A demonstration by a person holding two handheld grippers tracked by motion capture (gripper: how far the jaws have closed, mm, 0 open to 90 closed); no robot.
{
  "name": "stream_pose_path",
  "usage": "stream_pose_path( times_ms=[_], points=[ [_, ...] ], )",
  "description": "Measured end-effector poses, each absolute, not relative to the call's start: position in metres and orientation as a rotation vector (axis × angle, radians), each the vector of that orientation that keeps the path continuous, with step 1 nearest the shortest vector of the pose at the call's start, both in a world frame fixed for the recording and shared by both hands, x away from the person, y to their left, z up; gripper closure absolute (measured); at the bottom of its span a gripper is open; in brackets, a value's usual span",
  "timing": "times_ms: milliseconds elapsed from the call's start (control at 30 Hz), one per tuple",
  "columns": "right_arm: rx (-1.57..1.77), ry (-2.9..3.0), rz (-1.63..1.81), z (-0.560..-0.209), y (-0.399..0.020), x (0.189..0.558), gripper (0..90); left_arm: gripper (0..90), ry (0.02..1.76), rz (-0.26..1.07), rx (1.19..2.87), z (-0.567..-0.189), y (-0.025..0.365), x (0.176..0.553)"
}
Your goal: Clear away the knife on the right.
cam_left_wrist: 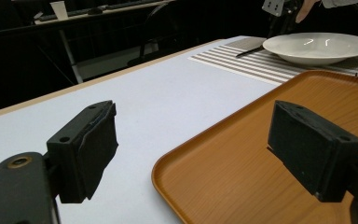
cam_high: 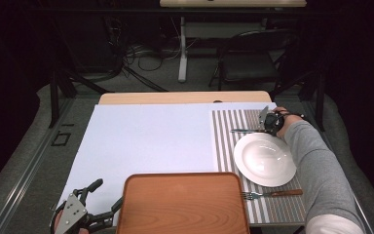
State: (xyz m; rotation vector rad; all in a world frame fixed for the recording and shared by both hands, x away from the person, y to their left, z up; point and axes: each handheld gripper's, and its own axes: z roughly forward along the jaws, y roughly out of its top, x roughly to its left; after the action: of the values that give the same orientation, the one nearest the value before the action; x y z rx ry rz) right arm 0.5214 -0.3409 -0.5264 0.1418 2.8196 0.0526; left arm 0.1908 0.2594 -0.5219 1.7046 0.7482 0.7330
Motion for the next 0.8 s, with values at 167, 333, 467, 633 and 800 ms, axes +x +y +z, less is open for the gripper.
stream_pose_path(
  times_ms=[167,333,467,633,800],
  points=[
    [0.137,2.821,0.04,-0.5262,-0.3402,0.5211,75.6,15.2,0.748,0.734,1.704,-0.5218,0.2595,0.1907],
    [0.12,2.817,0.042,-0.5265,-0.3402,0.5207,75.8,15.2,0.747,0.734,1.704,-0.5218,0.2594,0.1908],
    [0.102,2.816,0.035,-0.526,-0.3399,0.5211,76.1,15.2,0.749,0.733,1.704,-0.5219,0.2595,0.1909],
    [0.126,2.802,0.059,-0.528,-0.3399,0.5194,76.2,15.2,0.746,0.729,1.709,-0.5219,0.2594,0.1912],
    [0.119,2.811,0.03,-0.5258,-0.3398,0.5201,76.3,15.2,0.749,0.73,1.706,-0.5222,0.2591,0.1915]
  ],
)
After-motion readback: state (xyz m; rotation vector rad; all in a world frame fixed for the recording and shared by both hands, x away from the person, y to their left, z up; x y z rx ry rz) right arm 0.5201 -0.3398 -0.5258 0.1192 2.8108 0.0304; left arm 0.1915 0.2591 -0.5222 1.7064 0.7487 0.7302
